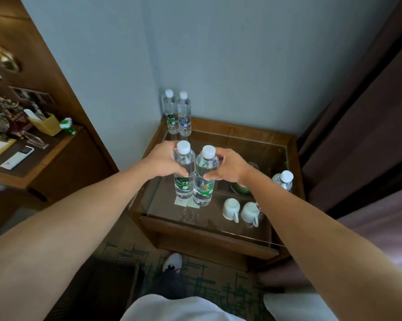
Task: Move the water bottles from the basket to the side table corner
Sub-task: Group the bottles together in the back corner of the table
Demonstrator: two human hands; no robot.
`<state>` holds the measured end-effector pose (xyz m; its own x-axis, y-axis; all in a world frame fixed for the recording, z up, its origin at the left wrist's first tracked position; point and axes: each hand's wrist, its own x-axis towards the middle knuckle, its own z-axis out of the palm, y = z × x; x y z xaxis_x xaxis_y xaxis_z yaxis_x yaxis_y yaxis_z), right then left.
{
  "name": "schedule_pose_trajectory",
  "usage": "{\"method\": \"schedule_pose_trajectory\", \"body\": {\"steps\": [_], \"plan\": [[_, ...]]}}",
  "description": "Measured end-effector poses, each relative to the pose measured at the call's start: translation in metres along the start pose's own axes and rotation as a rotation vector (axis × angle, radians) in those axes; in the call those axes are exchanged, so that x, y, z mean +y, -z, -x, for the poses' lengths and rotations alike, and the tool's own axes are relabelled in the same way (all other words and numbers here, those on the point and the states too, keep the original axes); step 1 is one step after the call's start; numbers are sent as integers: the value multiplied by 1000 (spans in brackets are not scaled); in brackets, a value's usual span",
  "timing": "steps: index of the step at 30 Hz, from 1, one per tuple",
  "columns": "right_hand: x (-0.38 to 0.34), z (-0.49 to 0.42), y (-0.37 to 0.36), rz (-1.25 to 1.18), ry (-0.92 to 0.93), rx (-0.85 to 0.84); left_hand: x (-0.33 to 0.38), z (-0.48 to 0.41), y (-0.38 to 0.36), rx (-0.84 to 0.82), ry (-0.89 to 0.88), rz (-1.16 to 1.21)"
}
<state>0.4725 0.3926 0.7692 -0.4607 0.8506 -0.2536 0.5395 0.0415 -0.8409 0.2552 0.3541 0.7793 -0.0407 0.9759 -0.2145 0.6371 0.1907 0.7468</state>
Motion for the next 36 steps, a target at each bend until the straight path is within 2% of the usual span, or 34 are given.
{"method": "schedule_pose_trajectory", "body": {"steps": [17,27,36], "plan": [[-40,-157,-19,102,-50,139,-50,-147,84,-69,-55,-59],[-60,-237,-31,159,-110,174,-79,-220,120,-34,-75,-131],[-56,-281,-41,14,-265,275,-96,-268,126,-50,-74,-88]]}}
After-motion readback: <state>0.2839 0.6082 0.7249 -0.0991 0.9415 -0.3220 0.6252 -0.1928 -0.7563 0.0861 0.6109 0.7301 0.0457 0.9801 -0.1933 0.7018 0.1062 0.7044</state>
